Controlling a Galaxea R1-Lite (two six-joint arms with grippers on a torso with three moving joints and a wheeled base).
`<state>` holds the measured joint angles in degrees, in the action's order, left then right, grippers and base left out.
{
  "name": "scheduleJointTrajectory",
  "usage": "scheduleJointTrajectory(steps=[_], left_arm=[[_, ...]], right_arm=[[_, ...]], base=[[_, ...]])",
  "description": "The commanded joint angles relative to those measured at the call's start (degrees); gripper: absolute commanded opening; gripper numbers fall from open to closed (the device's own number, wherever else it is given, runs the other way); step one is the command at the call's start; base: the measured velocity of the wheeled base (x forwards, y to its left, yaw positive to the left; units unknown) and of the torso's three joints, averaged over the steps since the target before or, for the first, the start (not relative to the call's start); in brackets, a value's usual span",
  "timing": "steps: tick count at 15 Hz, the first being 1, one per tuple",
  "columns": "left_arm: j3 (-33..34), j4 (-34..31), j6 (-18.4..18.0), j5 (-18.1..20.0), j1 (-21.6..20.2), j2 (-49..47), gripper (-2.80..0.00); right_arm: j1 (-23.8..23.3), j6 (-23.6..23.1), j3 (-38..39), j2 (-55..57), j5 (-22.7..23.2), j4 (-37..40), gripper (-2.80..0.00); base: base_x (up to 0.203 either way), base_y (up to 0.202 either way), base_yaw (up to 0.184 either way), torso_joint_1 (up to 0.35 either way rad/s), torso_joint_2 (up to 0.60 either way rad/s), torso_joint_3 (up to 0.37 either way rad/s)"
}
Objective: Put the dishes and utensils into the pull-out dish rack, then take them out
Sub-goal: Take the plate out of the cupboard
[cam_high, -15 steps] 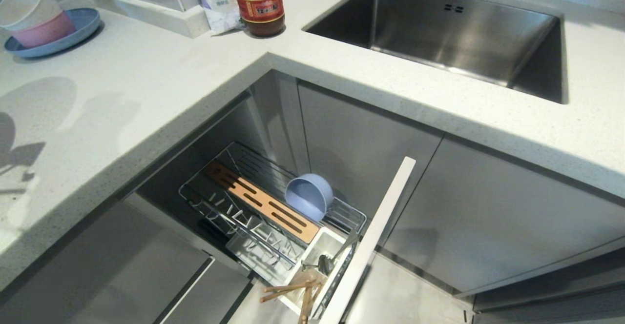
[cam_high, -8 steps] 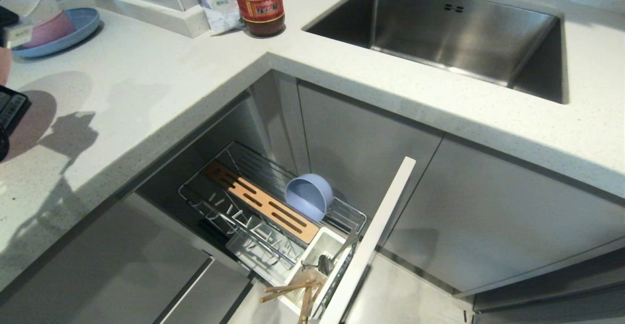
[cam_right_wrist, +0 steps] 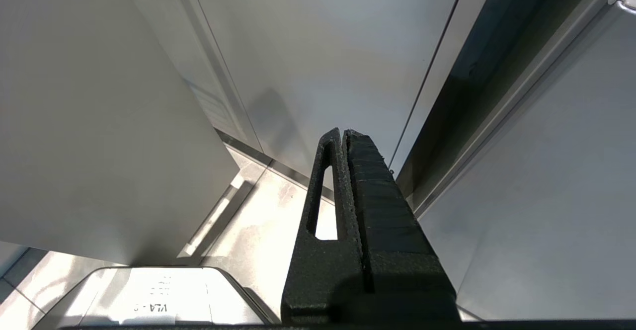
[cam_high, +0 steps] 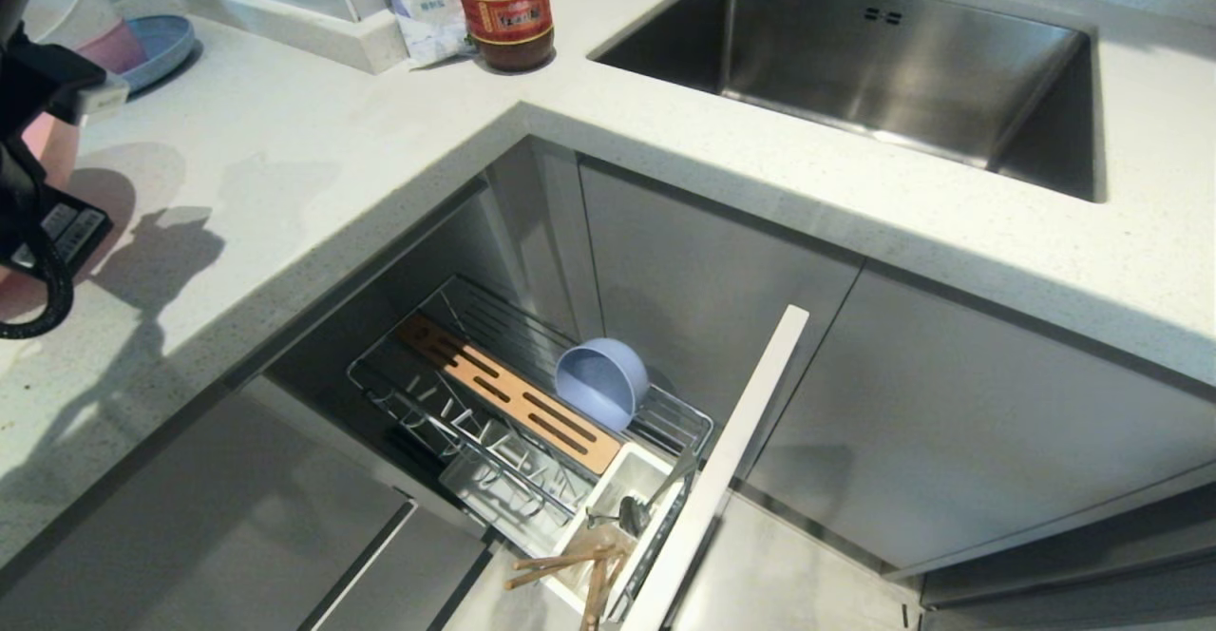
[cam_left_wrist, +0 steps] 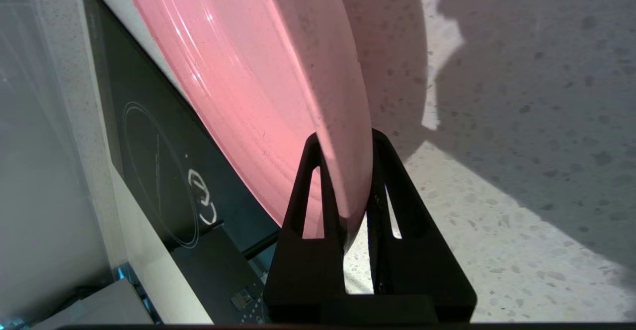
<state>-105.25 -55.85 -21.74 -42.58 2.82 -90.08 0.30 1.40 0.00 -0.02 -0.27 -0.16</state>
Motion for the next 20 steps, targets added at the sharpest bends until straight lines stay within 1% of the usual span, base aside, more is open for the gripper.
scheduleJointTrajectory(steps=[1,4,5,12,14,17,18,20], left_arm=[[0.22,-0.32,-0.14,-0.22,0.35,-0.28,-2.80],[0.31,-0.32,-0.07,-0.22,0.79,-0.27,-2.80],[0.27,-0.23,-0.05,-0.13,0.79,-0.28,0.00],[-0.45,0.32,0.40,0.90,1.53,0.37,0.00],[-1.34,0.30,1.82,3.46,1.95,1.04,0.00],[-1.36,0.30,3.25,10.59,3.12,3.54,0.00],[-1.33,0.35,5.29,14.48,3.49,4.48,0.00],[-0.95,0.32,11.94,21.53,5.64,7.02,0.00]], right_arm=[[0.04,0.00,0.09,-0.24,0.00,0.05,-2.80],[0.04,0.00,0.09,-0.24,0.00,-0.02,-2.80],[0.03,0.00,0.09,-0.24,0.00,0.05,-2.80],[-0.01,0.00,0.09,-0.21,0.00,0.00,-2.80],[0.05,0.00,0.09,-0.24,0.00,-0.02,-2.80],[0.05,0.00,0.09,-0.24,0.00,-0.02,-2.80],[0.05,0.00,0.09,-0.24,0.00,-0.02,-2.80],[0.04,0.00,0.09,-0.24,0.00,-0.02,-2.80]], base=[[0.000,0.000,0.000,0.000,0.00,0.000],[0.000,0.000,0.000,0.000,0.00,0.000],[0.000,0.000,0.000,0.000,0.00,0.000],[0.000,0.000,0.000,0.000,0.00,0.000],[0.000,0.000,0.000,0.000,0.00,0.000],[0.000,0.000,0.000,0.000,0.00,0.000],[0.000,0.000,0.000,0.000,0.00,0.000],[0.000,0.000,0.000,0.000,0.00,0.000]])
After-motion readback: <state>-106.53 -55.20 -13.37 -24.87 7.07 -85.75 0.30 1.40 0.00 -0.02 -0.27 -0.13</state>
